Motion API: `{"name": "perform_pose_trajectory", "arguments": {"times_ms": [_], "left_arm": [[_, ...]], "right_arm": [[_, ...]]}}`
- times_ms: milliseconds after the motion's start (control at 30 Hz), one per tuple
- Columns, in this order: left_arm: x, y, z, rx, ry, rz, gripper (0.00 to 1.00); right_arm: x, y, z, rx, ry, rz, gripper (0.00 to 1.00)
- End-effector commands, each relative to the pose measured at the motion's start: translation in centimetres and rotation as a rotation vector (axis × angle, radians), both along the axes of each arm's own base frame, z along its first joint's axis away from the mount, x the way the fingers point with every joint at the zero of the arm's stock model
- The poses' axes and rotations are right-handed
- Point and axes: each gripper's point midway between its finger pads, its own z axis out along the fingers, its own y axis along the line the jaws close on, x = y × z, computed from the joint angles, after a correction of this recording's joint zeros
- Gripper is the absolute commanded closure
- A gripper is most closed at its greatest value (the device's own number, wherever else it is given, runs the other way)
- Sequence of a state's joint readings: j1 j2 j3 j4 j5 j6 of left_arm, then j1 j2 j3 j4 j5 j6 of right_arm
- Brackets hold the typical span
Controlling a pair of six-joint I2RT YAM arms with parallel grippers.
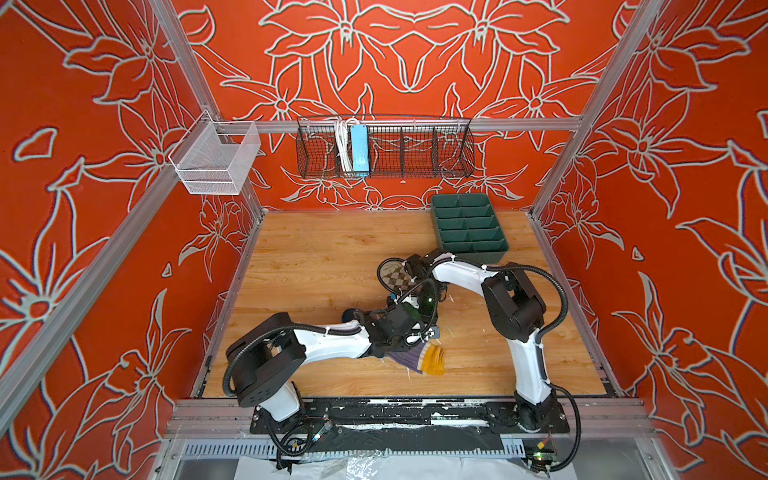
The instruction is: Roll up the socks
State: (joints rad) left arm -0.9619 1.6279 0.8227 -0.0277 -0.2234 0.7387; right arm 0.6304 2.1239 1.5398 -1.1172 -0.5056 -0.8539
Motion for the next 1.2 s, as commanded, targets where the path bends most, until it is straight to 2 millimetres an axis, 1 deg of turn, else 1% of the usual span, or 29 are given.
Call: {"name": "perform_pose_trajectory", "arguments": {"times_ms": [0, 67, 167, 267, 400, 500, 633, 667, 733, 833, 867, 900, 933, 1033, 1100, 1167], "left_arm": [[1.5, -0.3, -0.6, 0.027, -0.026, 0.031, 0.49], [1.6, -0.4, -1.1, 0.03, -0.002, 0.033, 0.54], [1.6, -0.2, -1.6, 0.039, 0.023, 0.032, 0.6], [1.3, 0.2, -2.2, 0.058, 0.055, 0.024, 0.65], [1.2, 1.0, -3.1, 0.086, 0.094, 0.038, 0.74], [1.5, 1.6, -3.5, 0.091, 0.109, 0.071, 0.86], [2.3, 2.4, -3.3, 0.078, 0.115, 0.121, 0.99], [2.4, 2.7, -3.3, 0.077, 0.115, 0.131, 1.0], [2.8, 3.2, -3.2, 0.078, 0.113, 0.153, 1.0], [3.2, 3.9, -3.2, 0.09, 0.115, 0.168, 1.0], [3.2, 4.0, -3.4, 0.098, 0.117, 0.168, 1.0], [3.3, 4.1, -3.6, 0.103, 0.116, 0.163, 1.0], [3.3, 4.1, -3.8, 0.106, 0.115, 0.158, 1.0], [3.6, 4.0, -4.1, 0.108, 0.114, 0.158, 1.0], [3.8, 3.9, -4.0, 0.106, 0.122, 0.161, 1.0], [3.6, 3.7, -3.9, 0.097, 0.155, 0.148, 1.0]], "right_arm": [[-0.8, -0.2, -0.8, -0.005, 0.062, -0.018, 1.0], [-0.7, -0.3, -0.7, -0.001, 0.059, -0.023, 1.0], [-0.2, -0.3, -0.4, 0.012, 0.045, -0.044, 1.0], [0.6, -0.5, -0.2, 0.028, 0.027, -0.072, 1.0], [0.8, -0.7, 0.0, 0.03, 0.021, -0.078, 1.0], [0.8, -0.8, 0.0, 0.031, 0.026, -0.084, 1.0], [0.9, -1.2, 0.0, 0.026, 0.012, -0.091, 1.0], [1.0, -1.4, 0.1, 0.023, 0.003, -0.095, 1.0], [1.8, -1.9, 0.1, 0.022, -0.054, -0.11, 0.9], [3.2, -3.5, 0.4, -0.019, -0.148, -0.163, 0.8], [3.4, -3.9, 0.8, -0.015, -0.161, -0.179, 0.78], [3.5, -4.0, 1.4, 0.006, -0.171, -0.196, 0.71], [3.6, -4.1, 2.1, 0.026, -0.184, -0.216, 0.62], [4.1, -4.4, 4.6, 0.099, -0.245, -0.277, 0.6], [4.8, -5.0, 6.7, 0.145, -0.315, -0.334, 0.6], [5.6, -5.8, 8.9, 0.191, -0.399, -0.402, 0.6]]}}
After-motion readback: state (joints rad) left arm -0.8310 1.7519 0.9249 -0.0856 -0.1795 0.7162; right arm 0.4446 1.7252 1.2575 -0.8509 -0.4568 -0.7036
